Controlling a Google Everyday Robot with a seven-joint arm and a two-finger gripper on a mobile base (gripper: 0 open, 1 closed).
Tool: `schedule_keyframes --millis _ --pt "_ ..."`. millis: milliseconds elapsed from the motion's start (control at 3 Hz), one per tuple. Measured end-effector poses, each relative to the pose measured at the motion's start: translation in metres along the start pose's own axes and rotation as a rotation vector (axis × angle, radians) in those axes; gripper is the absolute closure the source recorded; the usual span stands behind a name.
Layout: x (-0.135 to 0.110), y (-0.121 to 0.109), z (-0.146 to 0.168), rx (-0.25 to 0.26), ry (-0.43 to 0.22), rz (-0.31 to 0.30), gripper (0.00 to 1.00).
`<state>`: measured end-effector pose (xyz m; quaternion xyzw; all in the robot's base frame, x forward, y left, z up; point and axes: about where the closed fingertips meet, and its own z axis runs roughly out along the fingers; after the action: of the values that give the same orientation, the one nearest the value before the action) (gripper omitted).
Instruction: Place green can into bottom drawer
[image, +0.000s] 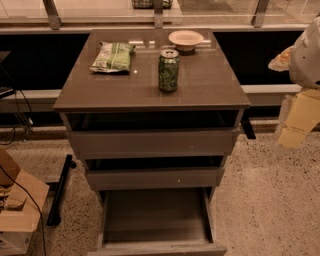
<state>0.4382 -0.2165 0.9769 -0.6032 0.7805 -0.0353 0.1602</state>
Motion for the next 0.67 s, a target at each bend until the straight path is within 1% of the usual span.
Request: schedule_keyframes --millis 333,667 --pt "0.0 0.0 0.0 0.0 -0.001 0.0 0.0" --pt "-0.02 -0.006 0.004 0.016 -0.047 0.003 0.0"
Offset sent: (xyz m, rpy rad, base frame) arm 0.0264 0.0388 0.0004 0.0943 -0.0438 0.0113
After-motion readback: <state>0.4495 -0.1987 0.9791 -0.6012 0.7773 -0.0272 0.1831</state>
